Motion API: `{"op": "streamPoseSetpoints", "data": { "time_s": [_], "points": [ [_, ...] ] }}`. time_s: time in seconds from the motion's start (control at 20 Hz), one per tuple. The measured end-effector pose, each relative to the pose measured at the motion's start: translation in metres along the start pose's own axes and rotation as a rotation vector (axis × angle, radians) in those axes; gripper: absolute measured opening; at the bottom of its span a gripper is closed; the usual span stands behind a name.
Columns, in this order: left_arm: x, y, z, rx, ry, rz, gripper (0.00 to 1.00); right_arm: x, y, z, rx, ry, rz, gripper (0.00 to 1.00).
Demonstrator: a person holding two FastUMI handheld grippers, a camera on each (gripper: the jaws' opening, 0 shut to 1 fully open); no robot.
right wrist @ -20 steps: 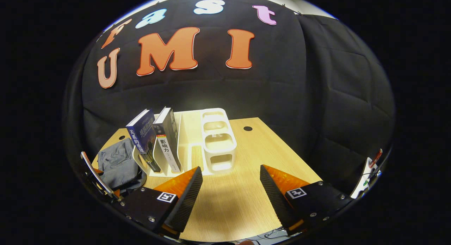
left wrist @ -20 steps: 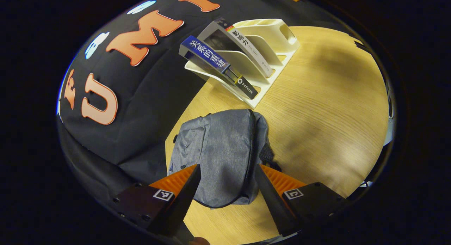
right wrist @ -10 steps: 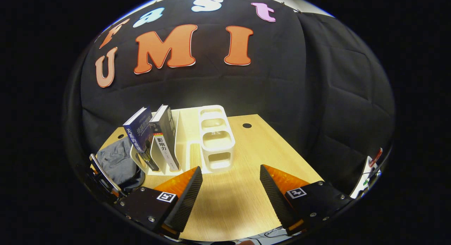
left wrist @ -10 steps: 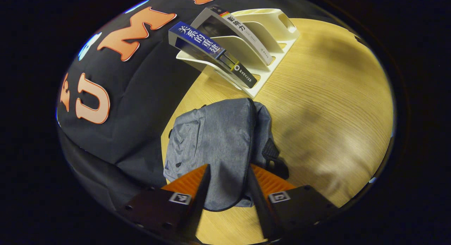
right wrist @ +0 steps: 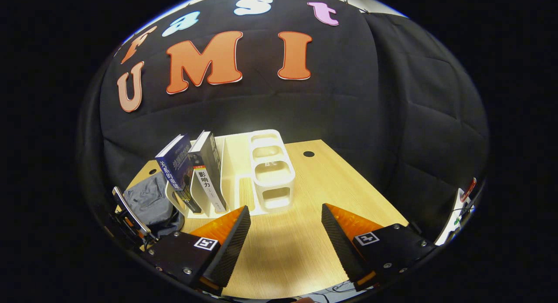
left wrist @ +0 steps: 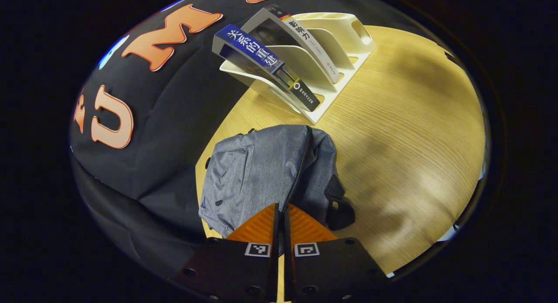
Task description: Open the schoolbag, grab two books from the bookshelf and put them into the schoolbag.
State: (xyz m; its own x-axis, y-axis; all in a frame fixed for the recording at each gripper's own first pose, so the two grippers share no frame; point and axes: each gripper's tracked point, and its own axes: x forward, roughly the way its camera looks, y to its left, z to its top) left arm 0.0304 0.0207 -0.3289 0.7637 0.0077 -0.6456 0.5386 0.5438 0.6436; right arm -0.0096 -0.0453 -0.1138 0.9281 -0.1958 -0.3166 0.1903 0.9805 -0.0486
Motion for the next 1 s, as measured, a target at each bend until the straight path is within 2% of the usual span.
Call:
{"op": "streamPoseSetpoints", "data": {
  "time_s": [0.2, 0.4, 0.75, 1.0],
  "points": [
    [-0.007, 0.012, 0.005, 0.039, 0.007, -0.044, 0.01, 0.000, 0.009, 0.004, 0.048, 0.003, 0.030, 0.98],
    [-0.022, 0.039, 0.015, 0.061, 0.020, -0.067, 0.01, -0.001, 0.015, 0.002, 0.055, 0.012, 0.054, 0.98],
    [-0.045, 0.108, 0.033, -0.069, -0.003, -0.136, 0.01, 0.007, 0.028, -0.002, 0.036, 0.033, 0.052, 0.98],
    [-0.055, 0.169, 0.044, -0.082, -0.023, -0.151, 0.01, 0.004, 0.042, 0.002, 0.050, 0.031, 0.036, 0.98]
  ]
}}
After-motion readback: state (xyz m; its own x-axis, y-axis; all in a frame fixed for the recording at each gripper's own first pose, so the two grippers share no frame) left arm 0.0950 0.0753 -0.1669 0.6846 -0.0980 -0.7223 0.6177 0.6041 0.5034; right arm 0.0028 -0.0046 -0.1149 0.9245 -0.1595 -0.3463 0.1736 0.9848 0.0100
